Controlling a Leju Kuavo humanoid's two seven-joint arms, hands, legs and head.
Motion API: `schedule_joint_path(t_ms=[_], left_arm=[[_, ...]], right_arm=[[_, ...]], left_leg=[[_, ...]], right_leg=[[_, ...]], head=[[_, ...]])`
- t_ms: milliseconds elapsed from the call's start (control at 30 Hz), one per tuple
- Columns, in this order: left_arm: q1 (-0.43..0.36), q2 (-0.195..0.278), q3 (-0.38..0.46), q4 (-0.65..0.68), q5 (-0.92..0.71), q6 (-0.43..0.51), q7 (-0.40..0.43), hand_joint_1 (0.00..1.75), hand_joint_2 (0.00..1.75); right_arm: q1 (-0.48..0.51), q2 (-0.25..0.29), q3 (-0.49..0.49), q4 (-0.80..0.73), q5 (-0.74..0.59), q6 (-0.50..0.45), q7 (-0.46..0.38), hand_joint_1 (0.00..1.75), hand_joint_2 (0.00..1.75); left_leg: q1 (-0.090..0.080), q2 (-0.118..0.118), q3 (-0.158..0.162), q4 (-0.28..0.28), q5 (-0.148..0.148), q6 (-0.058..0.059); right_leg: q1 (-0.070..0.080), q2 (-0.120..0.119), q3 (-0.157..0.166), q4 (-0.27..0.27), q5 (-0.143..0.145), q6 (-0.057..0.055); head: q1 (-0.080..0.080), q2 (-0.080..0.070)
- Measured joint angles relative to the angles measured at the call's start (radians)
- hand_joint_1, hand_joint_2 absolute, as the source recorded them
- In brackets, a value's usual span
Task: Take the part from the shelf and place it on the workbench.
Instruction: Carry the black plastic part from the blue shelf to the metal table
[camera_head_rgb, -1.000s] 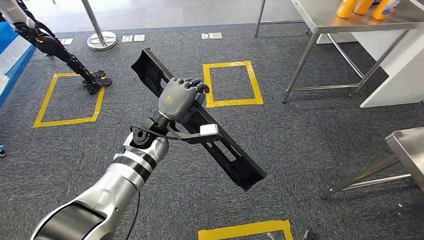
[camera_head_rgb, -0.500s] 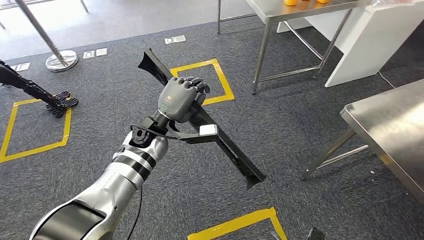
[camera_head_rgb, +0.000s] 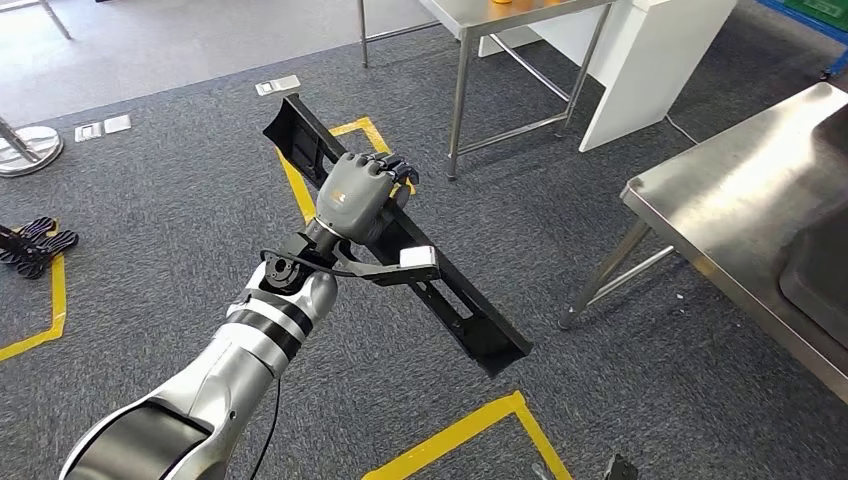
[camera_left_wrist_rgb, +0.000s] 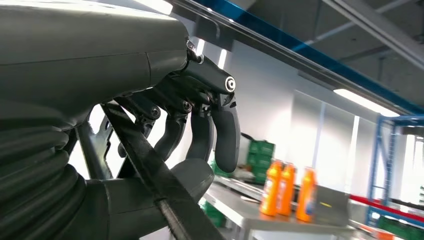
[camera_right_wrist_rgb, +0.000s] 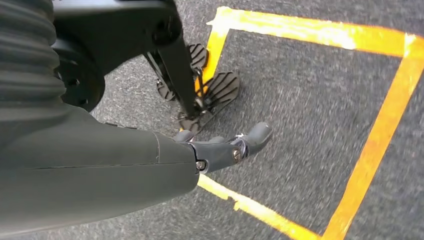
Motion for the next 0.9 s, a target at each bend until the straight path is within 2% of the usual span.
schedule_joint_path(t_ms=[33, 67, 133, 167, 200, 233, 300, 333, 400, 433, 467, 500, 533, 567, 600, 667, 700, 733, 767, 800, 833, 900], left_arm=[[0.001, 0.0, 0.0, 0.001, 0.0, 0.0, -0.001, 1.75, 1.75], [0.002, 0.0, 0.0, 0.001, 0.0, 0.0, -0.001, 1.75, 1.75], [0.002, 0.0, 0.0, 0.001, 0.0, 0.0, -0.001, 1.75, 1.75], [0.001, 0.001, 0.0, 0.001, 0.0, 0.0, -0.001, 1.75, 1.75], [0.001, 0.001, 0.0, 0.001, 0.0, 0.0, -0.001, 1.75, 1.75], [0.001, 0.002, 0.001, 0.001, 0.0, 0.0, -0.002, 1.75, 1.75], [0.0, 0.001, 0.001, 0.001, 0.0, 0.0, -0.003, 1.75, 1.75], [-0.001, 0.001, 0.001, 0.001, 0.0, 0.0, -0.003, 1.75, 1.75], [-0.001, 0.001, 0.002, 0.001, 0.0, 0.0, -0.005, 1.75, 1.75], [0.0, 0.002, 0.004, 0.001, 0.001, 0.0, -0.006, 1.75, 1.75], [0.002, 0.004, 0.005, 0.001, 0.001, 0.0, -0.007, 1.75, 1.75], [0.005, 0.006, 0.006, 0.001, 0.001, 0.0, -0.007, 1.75, 1.75], [0.007, 0.008, 0.008, 0.001, 0.001, 0.0, -0.007, 1.75, 1.75], [0.008, 0.009, 0.009, 0.001, 0.001, 0.0, -0.008, 1.75, 1.75], [0.008, 0.009, 0.011, 0.001, 0.0, 0.0, -0.009, 1.75, 1.75], [0.007, 0.01, 0.014, 0.001, 0.001, 0.0, -0.01, 1.75, 1.75], [0.007, 0.011, 0.016, 0.001, 0.001, 0.0, -0.011, 1.75, 1.75], [0.008, 0.012, 0.018, 0.001, 0.001, 0.0, -0.012, 1.75, 1.75], [0.009, 0.012, 0.019, 0.001, 0.001, 0.0, -0.012, 1.75, 1.75], [0.01, 0.013, 0.02, 0.0, 0.002, 0.0, -0.013, 1.75, 1.75], [0.01, 0.013, 0.02, -0.001, 0.002, 0.0, -0.013, 1.75, 1.75], [0.011, 0.014, 0.024, -0.008, 0.002, 0.0, -0.016, 1.75, 1.75]], right_arm=[[0.0, 0.0, 0.0, 0.0, 0.0, 0.0, 0.0, 0.0, 1.75], [0.0, -0.001, 0.0, 0.0, 0.0, 0.0, 0.0, 0.0, 1.75], [-0.001, -0.003, 0.0, 0.0, 0.001, 0.0, 0.0, 0.0, 1.75], [-0.003, -0.003, 0.0, 0.0, 0.001, 0.0, 0.0, 0.0, 1.75], [-0.004, -0.003, 0.0, -0.001, 0.001, 0.0, 0.0, 0.0, 1.75], [-0.005, -0.003, 0.0, -0.001, 0.001, 0.0, 0.0, 0.0, 1.75], [-0.005, -0.003, 0.0, -0.001, 0.001, 0.0, 0.0, 0.0, 1.75], [-0.005, -0.003, 0.0, -0.001, 0.002, 0.0, 0.0, 0.0, 1.75], [-0.007, -0.003, 0.0, -0.001, 0.003, -0.001, -0.001, 0.0, 1.75], [-0.008, -0.003, 0.0, -0.001, 0.003, -0.001, -0.001, 0.0, 1.75], [-0.008, -0.004, 0.0, -0.001, 0.003, -0.002, -0.001, 0.0, 1.75], [-0.008, -0.004, 0.0, -0.001, 0.004, -0.002, -0.001, 0.0, 1.75], [-0.007, -0.004, 0.0, -0.001, 0.004, -0.003, -0.001, 0.0, 1.75], [-0.006, -0.004, 0.0, -0.001, 0.004, -0.003, 0.0, 0.0, 1.75], [-0.005, -0.004, 0.0, -0.001, 0.004, -0.003, 0.002, 0.0, 1.75], [-0.005, -0.003, 0.0, -0.001, 0.004, -0.004, 0.007, 0.0, 1.75], [-0.005, -0.002, 0.0, -0.001, 0.004, -0.007, 0.011, 0.0, 1.75], [-0.002, -0.002, 0.0, -0.001, 0.004, -0.01, 0.017, 0.0, 1.75], [0.003, -0.002, 0.0, 0.0, 0.006, -0.014, 0.023, 0.0, 1.75], [0.011, -0.002, 0.0, 0.001, 0.01, -0.02, 0.031, 0.0, 1.75], [0.02, -0.001, 0.0, 0.002, 0.017, -0.025, 0.042, 0.0, 1.75], [0.036, 0.002, 0.004, 0.003, 0.033, -0.037, 0.067, 0.0, 1.75]], left_leg=[[0.0, 0.013, 0.0, 0.0, -0.001, 0.0], [0.0, 0.025, 0.0, 0.0, -0.002, -0.001], [-0.002, 0.046, 0.001, 0.001, -0.005, -0.005], [-0.005, 0.056, 0.002, 0.001, -0.008, -0.01], [-0.009, 0.066, 0.004, 0.002, -0.011, -0.014], [-0.012, 0.075, 0.007, 0.001, -0.015, -0.019], [-0.011, 0.091, 0.013, 0.002, -0.022, -0.03], [-0.008, 0.081, 0.011, 0.011, -0.032, -0.035], [-0.002, 0.031, -0.021, 0.086, -0.079, -0.043], [-0.001, 0.004, -0.052, 0.153, -0.112, -0.045], [-0.001, -0.01, -0.088, 0.224, -0.141, -0.046], [-0.001, -0.017, -0.118, 0.277, -0.156, -0.046], [-0.001, -0.019, -0.135, 0.298, -0.152, -0.044], [0.0, -0.022, -0.133, 0.277, -0.127, -0.042], [0.001, -0.028, -0.112, 0.222, -0.087, -0.039], [0.009, -0.078, -0.054, 0.087, -0.019, -0.036], [0.012, -0.101, -0.034, 0.044, -0.004, -0.036], [0.012, -0.117, -0.024, 0.024, -0.001, -0.036], [0.01, -0.115, -0.021, 0.02, -0.002, -0.034], [0.008, -0.103, -0.021, 0.019, 0.0, -0.029], [0.007, -0.092, -0.018, 0.014, 0.003, -0.023], [0.008, -0.067, -0.013, 0.004, 0.008, -0.008]], right_leg=[[-0.001, -0.003, -0.001, 0.006, 0.002, 0.007], [-0.002, -0.009, 0.02, -0.032, 0.018, 0.016], [-0.003, -0.048, 0.105, -0.179, 0.064, 0.03], [0.0, -0.067, 0.14, -0.239, 0.081, 0.03], [0.003, -0.078, 0.161, -0.274, 0.09, 0.025], [0.006, -0.077, 0.166, -0.283, 0.092, 0.017], [0.004, -0.049, 0.166, -0.283, 0.094, 0.003], [0.0, -0.037, 0.168, -0.283, 0.094, -0.002], [-0.008, -0.015, 0.172, -0.285, 0.095, -0.015], [-0.007, -0.004, 0.173, -0.285, 0.094, -0.02], [-0.006, 0.009, 0.174, -0.284, 0.094, -0.023], [-0.006, 0.023, 0.174, -0.284, 0.094, -0.024], [-0.005, 0.037, 0.174, -0.284, 0.094, -0.024], [-0.005, 0.052, 0.175, -0.283, 0.094, -0.024], [-0.006, 0.067, 0.175, -0.283, 0.094, -0.024], [-0.006, 0.095, 0.173, -0.28, 0.093, -0.021], [-0.007, 0.107, 0.168, -0.279, 0.094, -0.017], [-0.008, 0.119, 0.162, -0.278, 0.095, -0.011], [-0.009, 0.129, 0.157, -0.279, 0.098, -0.005], [-0.012, 0.136, 0.153, -0.282, 0.1, 0.002], [-0.011, 0.122, 0.146, -0.277, 0.097, 0.007], [-0.006, 0.059, 0.112, -0.219, 0.07, 0.009]], head=[[0.0, 0.0], [0.001, 0.0], [0.001, 0.0], [0.0, 0.0], [0.0, 0.0], [-0.001, 0.0], [-0.002, 0.0], [-0.003, 0.0], [-0.006, 0.0], [-0.008, 0.0], [-0.01, 0.0], [-0.01, 0.0], [-0.01, 0.0], [-0.01, 0.0], [-0.01, 0.0], [-0.01, 0.0], [-0.01, 0.0], [-0.01, 0.0], [-0.01, 0.0], [-0.01, 0.0], [-0.009, 0.0], [-0.004, 0.0]])
